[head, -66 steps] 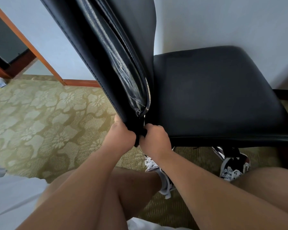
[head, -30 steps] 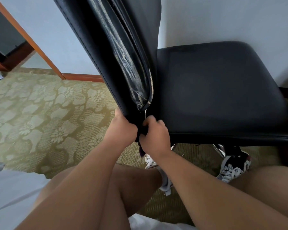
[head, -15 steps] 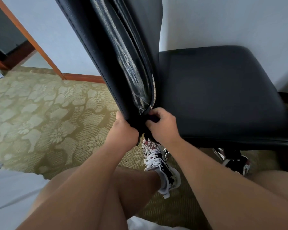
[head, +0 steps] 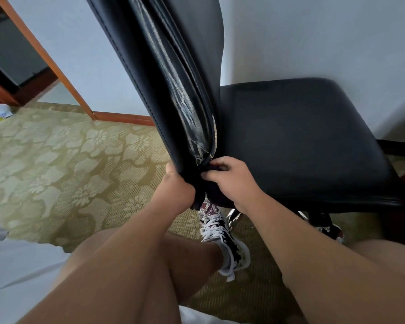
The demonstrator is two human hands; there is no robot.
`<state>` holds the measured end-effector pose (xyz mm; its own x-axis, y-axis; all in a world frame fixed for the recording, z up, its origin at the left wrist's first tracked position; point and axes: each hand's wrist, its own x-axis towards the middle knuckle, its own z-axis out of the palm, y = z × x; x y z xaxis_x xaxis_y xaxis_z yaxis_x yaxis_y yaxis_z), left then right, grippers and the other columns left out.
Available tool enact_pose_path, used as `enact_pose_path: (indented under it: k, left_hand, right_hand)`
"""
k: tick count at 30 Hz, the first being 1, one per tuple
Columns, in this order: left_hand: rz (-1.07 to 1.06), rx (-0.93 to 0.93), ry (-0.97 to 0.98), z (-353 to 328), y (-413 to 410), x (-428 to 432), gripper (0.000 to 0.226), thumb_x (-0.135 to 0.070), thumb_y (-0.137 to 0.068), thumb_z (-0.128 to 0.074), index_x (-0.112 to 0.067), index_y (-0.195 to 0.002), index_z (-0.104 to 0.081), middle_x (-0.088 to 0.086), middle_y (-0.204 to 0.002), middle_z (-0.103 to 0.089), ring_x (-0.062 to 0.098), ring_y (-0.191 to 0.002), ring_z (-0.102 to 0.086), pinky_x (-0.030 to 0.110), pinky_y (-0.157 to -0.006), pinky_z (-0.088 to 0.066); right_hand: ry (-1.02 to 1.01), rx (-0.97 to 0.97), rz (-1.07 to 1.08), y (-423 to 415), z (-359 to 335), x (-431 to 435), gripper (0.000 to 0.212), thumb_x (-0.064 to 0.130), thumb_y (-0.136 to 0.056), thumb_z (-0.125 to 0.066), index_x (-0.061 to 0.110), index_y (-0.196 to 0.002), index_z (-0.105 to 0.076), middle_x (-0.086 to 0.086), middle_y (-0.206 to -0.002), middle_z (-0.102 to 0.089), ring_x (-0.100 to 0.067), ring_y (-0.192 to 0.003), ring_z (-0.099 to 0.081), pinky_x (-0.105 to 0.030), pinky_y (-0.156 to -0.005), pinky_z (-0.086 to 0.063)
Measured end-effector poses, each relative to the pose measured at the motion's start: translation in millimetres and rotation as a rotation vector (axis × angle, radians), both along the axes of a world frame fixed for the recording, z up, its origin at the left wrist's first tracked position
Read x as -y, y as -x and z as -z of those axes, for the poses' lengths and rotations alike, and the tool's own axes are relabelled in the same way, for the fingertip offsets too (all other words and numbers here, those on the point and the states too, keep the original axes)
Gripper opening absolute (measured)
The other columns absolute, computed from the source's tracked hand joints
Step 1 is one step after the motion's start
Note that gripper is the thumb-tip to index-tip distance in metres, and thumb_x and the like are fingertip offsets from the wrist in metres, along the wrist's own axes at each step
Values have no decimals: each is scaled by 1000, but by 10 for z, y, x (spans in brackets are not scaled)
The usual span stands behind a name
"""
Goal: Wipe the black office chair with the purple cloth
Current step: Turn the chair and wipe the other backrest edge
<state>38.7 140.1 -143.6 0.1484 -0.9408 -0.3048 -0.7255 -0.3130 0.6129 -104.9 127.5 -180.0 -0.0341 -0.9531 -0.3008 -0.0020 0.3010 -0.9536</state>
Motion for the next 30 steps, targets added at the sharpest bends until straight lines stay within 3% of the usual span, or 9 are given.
enact_pose_path:
  k: [5, 7, 10, 14, 18, 22, 24, 27, 30]
  left_hand:
    - [13, 4, -16, -21, 72, -127, 48, -13, -91, -52, -13, -134, -32, -7, -89, -47, 6, -73, -50, 28, -60, -44]
    - [25, -2, -21, -51, 118, -201, 47, -18, -89, -54, -13, -131, -34, -6, -93, -48, 7, -76, -52, 32, -67, -50]
    - [53, -35, -35, -143, 182, -315, 43, -25, -86, -61, -15, -121, -37, -10, -90, -47, 8, -78, -55, 28, -60, -45]
    - [89, -85, 13, -298, 245, -462, 23, -28, -83, -65, -22, -100, -50, -9, -85, -58, 15, -85, -63, 27, -65, -45]
    - [58, -250, 191, -437, 243, -611, 54, -28, -83, -68, -28, -132, -46, -19, -109, -62, 5, -94, -63, 23, -77, -45]
    - [116, -350, 311, -538, 173, -695, 85, -26, -82, -67, -39, -154, -24, -28, -126, -54, 5, -114, -64, 31, -98, -51]
    - [157, -345, 330, -570, 170, -697, 85, -25, -85, -68, -41, -155, -22, -29, -127, -53, 6, -116, -63, 25, -97, -51]
    - [221, -277, 375, -588, 225, -693, 67, -30, -92, -68, -38, -150, -35, -36, -115, -58, -6, -102, -67, 2, -77, -46]
    - [264, -208, 392, -577, 265, -701, 54, -39, -97, -59, -34, -146, -38, -31, -111, -63, -8, -98, -65, 11, -82, -50]
  right_hand:
    - [-10, -92, 67, 151, -117, -181, 36, 17, -71, -85, 25, -103, -70, 4, -95, -74, -18, -88, -73, -43, -85, -61]
    - [-17, -103, 100, 231, -146, -310, 34, 17, -73, -85, 23, -103, -71, 4, -96, -74, -17, -89, -72, -42, -85, -61]
    - [13, -84, 125, 297, -219, -517, 25, 14, -77, -83, 21, -100, -74, 2, -94, -75, -19, -89, -73, -39, -81, -62]
    - [67, -37, 154, 332, -317, -749, 16, 13, -81, -79, 23, -93, -76, 2, -90, -75, -18, -87, -73, -43, -82, -62]
    - [129, -64, 223, 344, -363, -860, 16, 16, -80, -80, 24, -90, -72, 2, -89, -74, -19, -85, -72, -46, -83, -60]
    - [179, -128, 276, 339, -350, -898, 17, 25, -77, -82, 27, -86, -68, 6, -84, -73, -13, -80, -71, -41, -79, -61]
    - [210, -152, 280, 328, -351, -908, 14, 24, -78, -82, 26, -85, -70, 7, -81, -73, -9, -78, -70, -32, -75, -60]
    - [231, -162, 296, 318, -352, -919, 10, 24, -80, -81, 27, -83, -72, 9, -78, -72, -2, -71, -67, -15, -62, -51]
    - [233, -160, 330, 306, -305, -909, 8, 24, -81, -80, 25, -85, -73, 8, -76, -71, -4, -69, -67, -15, -60, -50]
